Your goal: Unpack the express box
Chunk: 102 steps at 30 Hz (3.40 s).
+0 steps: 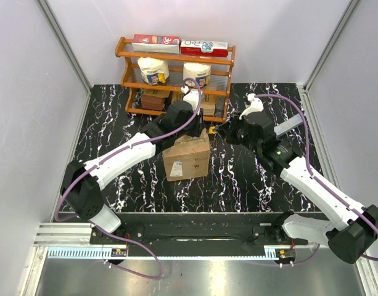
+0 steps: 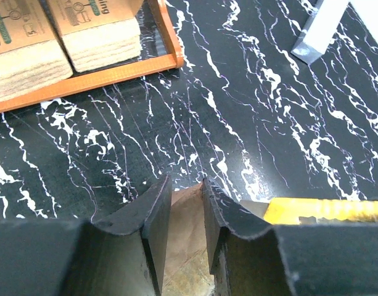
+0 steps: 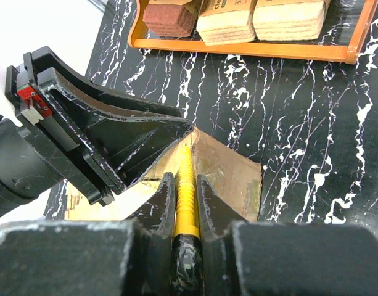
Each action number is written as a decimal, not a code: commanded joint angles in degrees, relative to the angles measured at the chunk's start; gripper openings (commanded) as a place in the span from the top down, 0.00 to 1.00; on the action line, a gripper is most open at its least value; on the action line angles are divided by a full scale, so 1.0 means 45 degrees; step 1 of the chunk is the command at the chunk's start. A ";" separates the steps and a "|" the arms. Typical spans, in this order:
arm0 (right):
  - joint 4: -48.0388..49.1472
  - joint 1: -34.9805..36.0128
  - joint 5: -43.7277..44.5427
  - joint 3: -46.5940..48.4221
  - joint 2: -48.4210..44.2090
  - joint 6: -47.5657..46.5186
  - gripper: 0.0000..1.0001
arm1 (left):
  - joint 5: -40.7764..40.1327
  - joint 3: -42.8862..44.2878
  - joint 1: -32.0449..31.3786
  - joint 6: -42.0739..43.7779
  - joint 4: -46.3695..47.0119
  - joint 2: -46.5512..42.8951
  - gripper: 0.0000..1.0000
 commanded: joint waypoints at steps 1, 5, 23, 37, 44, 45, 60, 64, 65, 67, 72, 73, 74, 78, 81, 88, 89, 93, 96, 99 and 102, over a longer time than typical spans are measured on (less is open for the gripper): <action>0.0175 0.0011 -0.1540 -0.0345 0.0074 -0.0042 1.00 | -0.1619 -0.0495 -0.0127 -0.0454 -0.3377 0.0581 0.71; -0.0703 0.0011 -0.2226 -0.0755 -0.0199 0.0017 1.00 | -0.2480 0.0015 -0.0302 -0.1236 -0.4302 0.1129 0.72; -0.3205 0.0011 -0.3769 -0.1205 -0.1723 -0.0823 1.00 | -0.3008 -0.0298 -0.0361 -0.2507 -0.4927 0.2008 0.74; -0.3479 -0.0008 -0.3419 -0.1342 -0.2485 -0.0764 1.00 | -0.3262 -0.0027 -0.0400 -0.2528 -0.4810 0.1949 0.74; -0.2736 0.0011 -0.3399 -0.1205 -0.2192 -0.0861 1.00 | -0.3457 0.2530 -0.0206 -0.1376 -0.5024 0.1462 0.59; -0.2678 0.0011 -0.3476 -0.1186 -0.2153 -0.0862 1.00 | -0.3360 0.2843 -0.0128 -0.1316 -0.5044 0.1383 0.58; -0.1877 0.0011 -0.3125 -0.0639 -0.1079 -0.1233 1.00 | 0.2613 -0.0251 0.0147 0.0676 -0.3075 -0.2560 0.46; -0.1799 0.0011 -0.3106 -0.0600 -0.0883 -0.1252 1.00 | 0.3436 -0.1702 0.0069 0.0540 -0.2253 -0.3381 0.46; -0.1779 -0.0008 -0.3203 -0.0600 -0.0825 -0.1272 1.00 | 0.3418 -0.1898 0.0030 0.0540 -0.2058 -0.3422 0.46; -0.1720 0.0011 -0.3359 -0.0580 -0.0649 -0.1330 1.00 | 0.3263 -0.2134 -0.0126 0.0598 -0.1666 -0.3325 0.44; -0.1525 0.0011 -0.3575 -0.0444 -0.0181 -0.1584 1.00 | 0.1954 -0.1570 -0.0224 0.0735 -0.1509 -0.2876 0.42; -0.1467 -0.0008 -0.3555 -0.0424 -0.0083 -0.1623 1.00 | 0.1876 -0.1491 -0.0224 0.0928 -0.1470 -0.2875 0.41; -0.1408 0.0011 -0.3555 -0.0424 -0.0044 -0.1643 1.00 | 0.1643 -0.1412 -0.0224 0.0988 -0.1451 -0.2836 0.41; -0.1174 0.0011 -0.3516 -0.0307 0.0210 -0.1682 1.00 | 0.1407 -0.1119 -0.0224 0.1262 -0.1586 -0.2505 0.43; -0.1232 0.0011 -0.3536 -0.0170 0.0211 -0.1585 1.00 | 0.1407 -0.1022 -0.0263 0.1282 -0.2422 -0.2057 0.49; -0.2090 0.0011 -0.4374 -0.0462 -0.0413 -0.1077 1.00 | 0.0157 -0.1860 -0.0732 0.1458 -0.4106 -0.1957 0.56; -0.2130 -0.0008 -0.4646 -0.0560 -0.0492 -0.1019 1.00 | 0.0040 -0.1977 -0.0752 0.1400 -0.4203 -0.1977 0.57; -0.2617 0.0011 -0.4961 -0.0989 -0.0998 -0.0998 1.00 | -0.0390 -0.2368 -0.0908 0.1067 -0.4730 -0.1841 0.58; -0.2891 0.0011 -0.5156 -0.1068 -0.1214 -0.1096 1.00 | -0.0702 -0.2330 -0.1006 0.0989 -0.5062 -0.1490 0.59; -0.2931 -0.0008 -0.5430 -0.1224 -0.1351 -0.1116 1.00 | -0.0878 -0.2232 -0.1045 0.0950 -0.5316 -0.1158 0.60; -0.3087 0.0011 -0.5372 -0.1283 -0.1527 -0.1154 1.00 | -0.0976 -0.2271 -0.1084 0.0891 -0.5454 -0.0943 0.62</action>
